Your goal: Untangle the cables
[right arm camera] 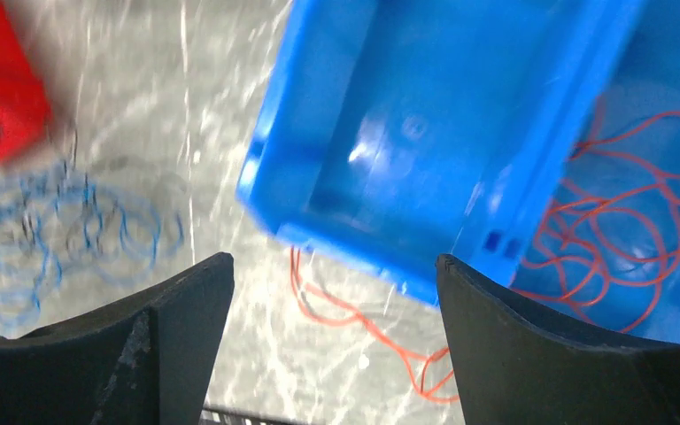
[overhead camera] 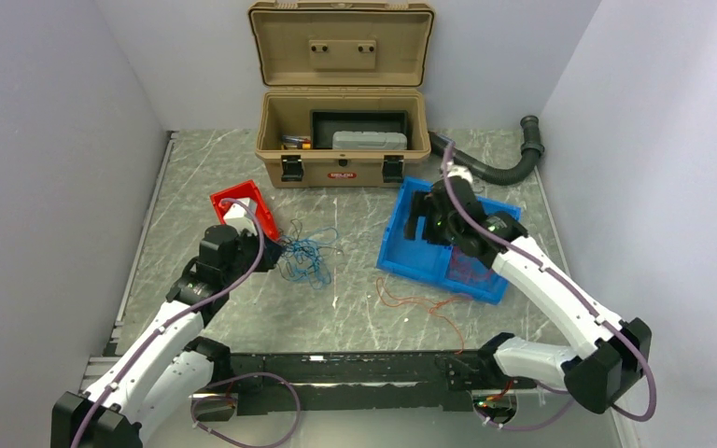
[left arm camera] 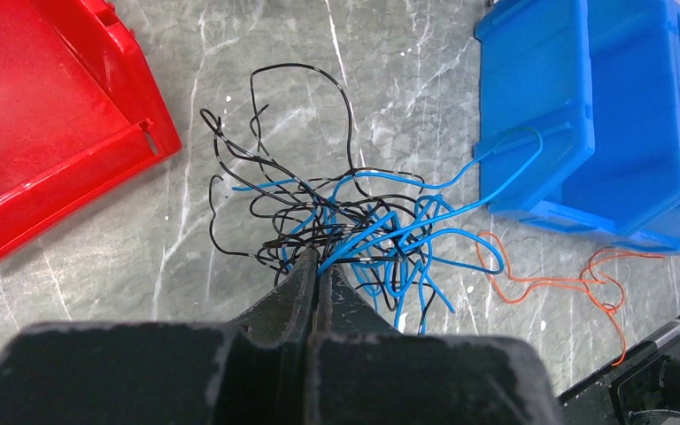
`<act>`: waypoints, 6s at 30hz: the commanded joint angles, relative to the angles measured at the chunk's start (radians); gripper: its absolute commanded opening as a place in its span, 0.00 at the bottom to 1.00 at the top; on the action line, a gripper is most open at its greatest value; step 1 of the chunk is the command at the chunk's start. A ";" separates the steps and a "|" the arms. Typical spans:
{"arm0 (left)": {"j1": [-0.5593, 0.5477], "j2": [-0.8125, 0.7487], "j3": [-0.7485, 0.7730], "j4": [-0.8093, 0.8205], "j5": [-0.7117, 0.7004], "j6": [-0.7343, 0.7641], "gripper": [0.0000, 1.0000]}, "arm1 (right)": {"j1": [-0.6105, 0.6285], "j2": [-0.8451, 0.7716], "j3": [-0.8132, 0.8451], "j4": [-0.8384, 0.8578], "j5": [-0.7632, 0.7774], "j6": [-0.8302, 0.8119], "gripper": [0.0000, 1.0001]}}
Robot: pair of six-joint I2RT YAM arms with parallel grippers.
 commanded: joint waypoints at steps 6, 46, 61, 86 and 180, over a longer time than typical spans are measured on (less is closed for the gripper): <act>0.002 -0.012 -0.019 0.063 0.041 0.008 0.00 | 0.331 0.148 0.005 -0.271 0.051 -0.011 0.93; 0.002 0.008 -0.003 0.057 0.047 0.018 0.00 | 0.336 0.277 -0.291 -0.023 -0.140 -0.041 0.42; 0.002 0.008 -0.001 0.054 0.052 0.016 0.00 | 0.305 0.052 -0.080 -0.086 -0.087 -0.070 0.00; 0.002 -0.025 0.007 0.041 0.085 0.007 0.00 | -0.238 -0.137 0.391 -0.015 0.055 -0.088 0.00; -0.017 -0.078 0.047 -0.161 0.127 -0.073 0.96 | 0.410 0.442 0.002 0.504 -0.247 -0.134 0.77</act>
